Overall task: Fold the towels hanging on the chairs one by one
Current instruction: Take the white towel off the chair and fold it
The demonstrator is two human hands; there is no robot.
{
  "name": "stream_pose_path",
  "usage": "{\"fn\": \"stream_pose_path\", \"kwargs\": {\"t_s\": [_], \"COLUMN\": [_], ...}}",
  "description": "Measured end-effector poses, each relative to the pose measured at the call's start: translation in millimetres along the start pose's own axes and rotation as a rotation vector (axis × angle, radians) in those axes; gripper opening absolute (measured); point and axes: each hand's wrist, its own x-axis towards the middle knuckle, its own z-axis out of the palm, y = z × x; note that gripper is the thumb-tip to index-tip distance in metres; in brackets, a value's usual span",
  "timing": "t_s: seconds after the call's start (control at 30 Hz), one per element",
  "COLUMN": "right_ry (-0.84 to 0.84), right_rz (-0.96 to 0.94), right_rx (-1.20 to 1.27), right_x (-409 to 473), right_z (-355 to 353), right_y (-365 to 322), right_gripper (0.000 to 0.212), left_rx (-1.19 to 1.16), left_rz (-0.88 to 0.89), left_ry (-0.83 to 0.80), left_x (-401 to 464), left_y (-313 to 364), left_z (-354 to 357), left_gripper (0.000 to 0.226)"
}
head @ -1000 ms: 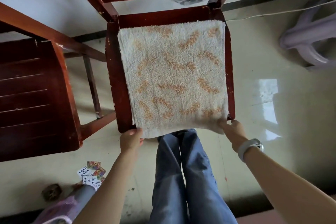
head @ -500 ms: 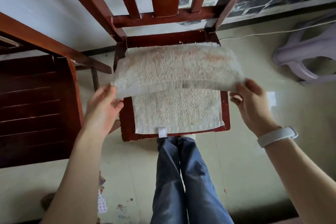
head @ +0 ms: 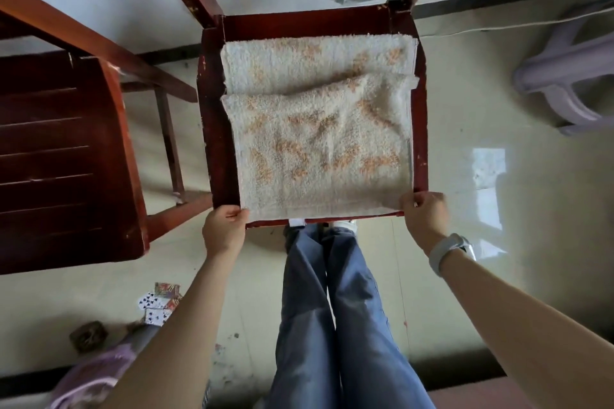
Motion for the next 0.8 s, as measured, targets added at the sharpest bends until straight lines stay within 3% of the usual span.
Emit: {"fn": "stream_pose_path", "kwargs": {"t_s": [0.23,0.4,0.63,0.7,0.8], "right_ry": [-0.057,-0.19,-0.164,-0.176,-0.186], "right_rz": [0.067,0.14,0.269,0.308,0.293], "right_rx": [0.184,0.18,0.414,0.544,0.602], "right_x": [-1,-2,0,-3,-9], "right_z": [-4,-13,-38,-45,-53], "right_y": [-7,-7,-2,-6,-10], "right_gripper": [0.031,0.027,0.02,0.014,0.012], "left_rx": [-0.047,-0.016,-0.512,-0.577,-0.575], "left_rz": [-0.011,-0.03,-0.241,-0.266,-0.223], "left_ry": [-0.037,-0.114,-0.182,-0.222,-0.231], "left_x": [-2,0,-5,-11,-20], "left_y": [4,3,13,16,22], "left_z": [2,-5,-25,-32,-42], "left_gripper": [0.025,0.03,0.014,0.003,0.011]}}
